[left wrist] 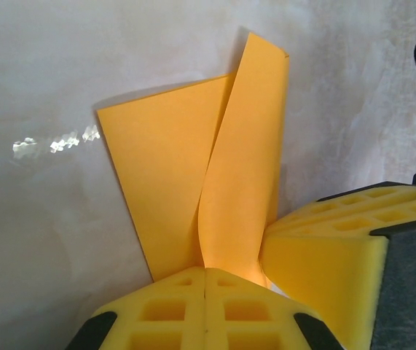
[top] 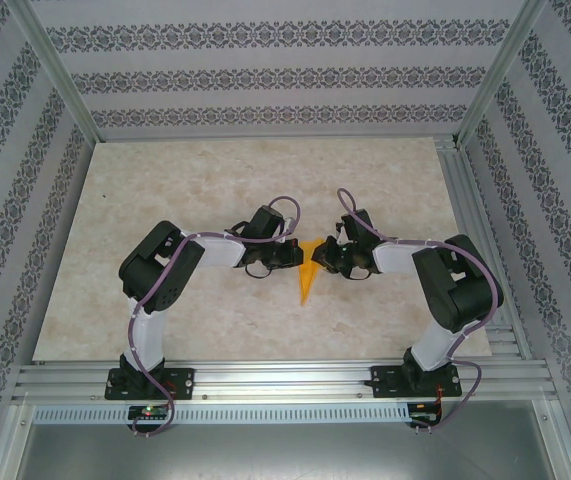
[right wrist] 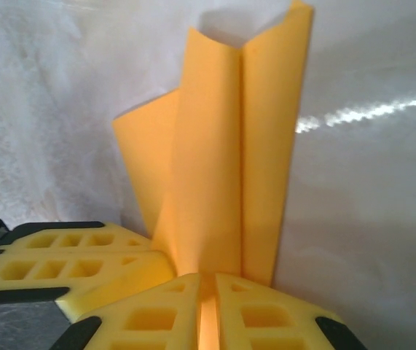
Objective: Fold a paper plane with a square sheet of paper (fold left side to right side)
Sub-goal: Fold the wing for the fifth time at the center of the table.
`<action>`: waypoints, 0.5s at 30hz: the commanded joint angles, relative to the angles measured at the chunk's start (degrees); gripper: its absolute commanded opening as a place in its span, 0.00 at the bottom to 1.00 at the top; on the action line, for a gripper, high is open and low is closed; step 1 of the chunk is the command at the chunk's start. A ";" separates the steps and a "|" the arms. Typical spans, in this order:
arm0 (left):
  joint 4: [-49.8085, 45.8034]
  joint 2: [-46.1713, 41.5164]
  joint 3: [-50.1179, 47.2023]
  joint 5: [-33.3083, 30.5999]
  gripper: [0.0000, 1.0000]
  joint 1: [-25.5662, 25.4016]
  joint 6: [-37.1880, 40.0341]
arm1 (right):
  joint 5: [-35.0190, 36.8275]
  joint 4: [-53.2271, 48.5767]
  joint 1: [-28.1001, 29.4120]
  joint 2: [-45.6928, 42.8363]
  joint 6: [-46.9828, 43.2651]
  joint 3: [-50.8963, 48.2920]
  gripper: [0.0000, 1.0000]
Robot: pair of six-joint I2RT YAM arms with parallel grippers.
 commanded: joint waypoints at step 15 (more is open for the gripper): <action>-1.57 1.09 0.45 -1.15 0.01 -1.05 1.60 | 3.28 -12.26 -1.25 -8.88 -6.82 4.03 0.15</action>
